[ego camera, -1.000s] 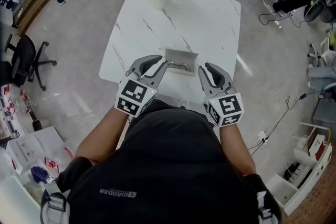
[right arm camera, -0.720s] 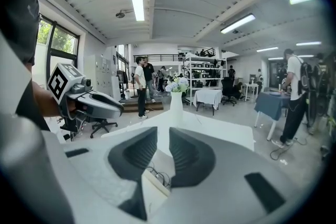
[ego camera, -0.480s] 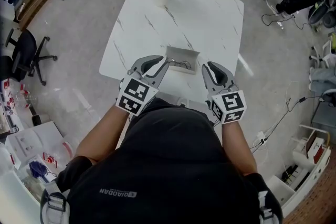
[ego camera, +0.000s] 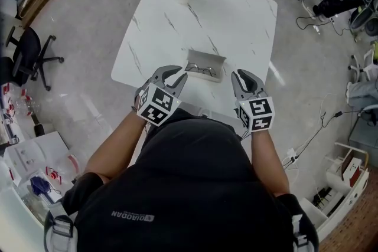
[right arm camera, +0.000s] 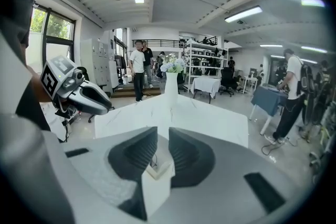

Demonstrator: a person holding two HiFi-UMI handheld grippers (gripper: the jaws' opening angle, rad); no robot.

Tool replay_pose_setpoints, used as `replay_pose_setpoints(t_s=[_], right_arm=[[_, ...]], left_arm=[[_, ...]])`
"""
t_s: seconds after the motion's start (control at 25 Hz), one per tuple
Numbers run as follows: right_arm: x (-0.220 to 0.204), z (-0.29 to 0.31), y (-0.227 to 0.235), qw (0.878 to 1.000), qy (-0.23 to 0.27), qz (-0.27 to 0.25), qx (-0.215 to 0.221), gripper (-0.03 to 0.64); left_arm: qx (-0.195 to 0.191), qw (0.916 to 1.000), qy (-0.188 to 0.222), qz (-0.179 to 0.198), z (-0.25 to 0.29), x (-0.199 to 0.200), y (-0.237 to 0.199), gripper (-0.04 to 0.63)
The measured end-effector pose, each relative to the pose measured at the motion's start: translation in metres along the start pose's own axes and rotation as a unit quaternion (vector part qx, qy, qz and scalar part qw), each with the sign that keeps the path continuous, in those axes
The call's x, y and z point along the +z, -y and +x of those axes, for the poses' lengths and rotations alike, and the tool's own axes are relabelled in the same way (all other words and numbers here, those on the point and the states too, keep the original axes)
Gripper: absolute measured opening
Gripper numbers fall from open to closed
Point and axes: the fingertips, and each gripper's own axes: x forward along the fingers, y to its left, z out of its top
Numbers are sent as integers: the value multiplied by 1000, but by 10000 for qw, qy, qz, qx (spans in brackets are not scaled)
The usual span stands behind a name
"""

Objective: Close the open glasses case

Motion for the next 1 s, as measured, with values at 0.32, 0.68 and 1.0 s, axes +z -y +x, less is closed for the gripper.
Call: replay_pose_setpoints(t_s=[0.32,0.68,1.0], right_arm=[[-35,19,6,9984,-565,0,68,66],[-50,34,15,9967,-798,-176,19,66],[-54,47,25,9958,-878,-245,-13,66]], left_arm=[[-43,9988,-410,-261,20,-37,-10,78],[-238,9950,-970,-39,47,-76,-4,78],[-342,9888,-1450,23,74,-107,-5,84]])
